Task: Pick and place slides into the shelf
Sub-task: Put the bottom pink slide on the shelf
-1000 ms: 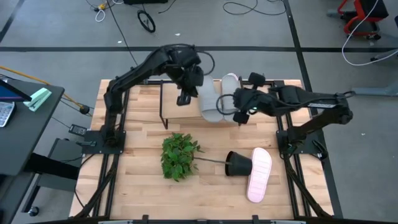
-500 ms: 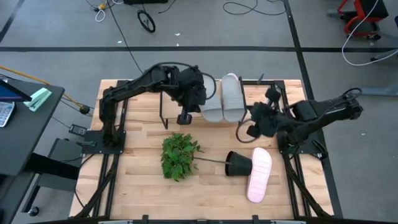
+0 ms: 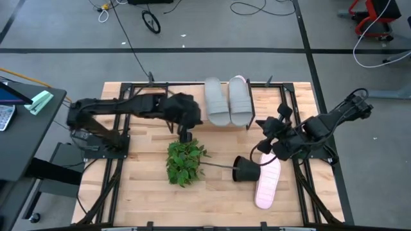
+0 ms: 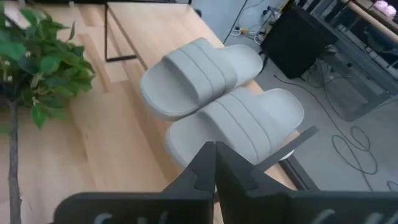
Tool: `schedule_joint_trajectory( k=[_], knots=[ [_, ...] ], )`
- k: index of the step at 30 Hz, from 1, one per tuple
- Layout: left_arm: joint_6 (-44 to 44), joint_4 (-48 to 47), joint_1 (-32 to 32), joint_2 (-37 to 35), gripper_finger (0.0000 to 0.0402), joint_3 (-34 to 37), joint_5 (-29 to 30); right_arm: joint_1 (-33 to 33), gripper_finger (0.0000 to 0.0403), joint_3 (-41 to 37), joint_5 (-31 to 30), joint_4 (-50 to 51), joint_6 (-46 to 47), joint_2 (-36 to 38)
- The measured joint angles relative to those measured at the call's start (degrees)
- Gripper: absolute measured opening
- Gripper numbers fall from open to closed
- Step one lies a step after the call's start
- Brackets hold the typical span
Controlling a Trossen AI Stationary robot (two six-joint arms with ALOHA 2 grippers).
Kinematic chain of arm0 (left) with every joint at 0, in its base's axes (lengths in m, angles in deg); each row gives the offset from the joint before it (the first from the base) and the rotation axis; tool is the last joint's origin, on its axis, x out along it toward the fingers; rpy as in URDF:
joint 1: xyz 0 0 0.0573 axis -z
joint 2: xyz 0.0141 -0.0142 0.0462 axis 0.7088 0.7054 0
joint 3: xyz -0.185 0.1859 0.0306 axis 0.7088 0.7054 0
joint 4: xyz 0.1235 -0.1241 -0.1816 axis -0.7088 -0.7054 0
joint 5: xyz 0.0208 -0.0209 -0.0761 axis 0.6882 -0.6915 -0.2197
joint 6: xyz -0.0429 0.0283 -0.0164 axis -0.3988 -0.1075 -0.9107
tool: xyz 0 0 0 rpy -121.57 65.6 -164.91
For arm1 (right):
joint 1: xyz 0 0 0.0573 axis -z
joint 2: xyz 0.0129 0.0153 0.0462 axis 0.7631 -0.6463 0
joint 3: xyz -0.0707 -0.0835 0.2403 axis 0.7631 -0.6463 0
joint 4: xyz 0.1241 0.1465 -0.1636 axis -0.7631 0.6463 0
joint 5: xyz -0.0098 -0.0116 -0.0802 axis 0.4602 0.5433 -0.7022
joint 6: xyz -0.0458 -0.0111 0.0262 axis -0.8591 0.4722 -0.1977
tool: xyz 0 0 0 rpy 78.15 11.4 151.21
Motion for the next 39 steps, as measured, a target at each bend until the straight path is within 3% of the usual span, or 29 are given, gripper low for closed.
schedule_joint_trajectory(
  k=[3,7,16,19,29,33,39],
  knots=[
    [-0.7,9.4,0.3,-4.4,0.0010,6.9,0.6,0.1,0.0012,0.0,-0.3,0.1,1.4,0.4],
    [-0.4,15.8,0.1,-8.0,0.0028,10.9,1.0,0.9,0.0012,0.0,-0.3,0.1,3.1,0.4],
    [3.5,15.7,-0.1,-8.9,0.0037,11.5,1.0,1.5,0.0012,0.0,0.7,0.3,4.9,0.4],
    [5.6,15.4,-0.5,-8.9,0.0029,11.5,1.0,4.1,0.0012,0.0,-1.9,0.4,3.2,0.4],
    [9.3,19.1,-5.4,-7.4,0.0021,11.5,0.9,23.4,0.0012,0.0,0.3,-0.9,-4.0,3.8],
    [12.4,24.7,-7.9,-4.9,0.0028,11.5,-0.5,33.1,0.0012,0.0,8.3,-5.7,-10.4,4.2],
    [12.6,25.6,-11.7,-2.1,0.0022,11.5,-5.7,44.7,0.0012,0.0,18.7,-11.2,-18.6,3.7]
  ],
)
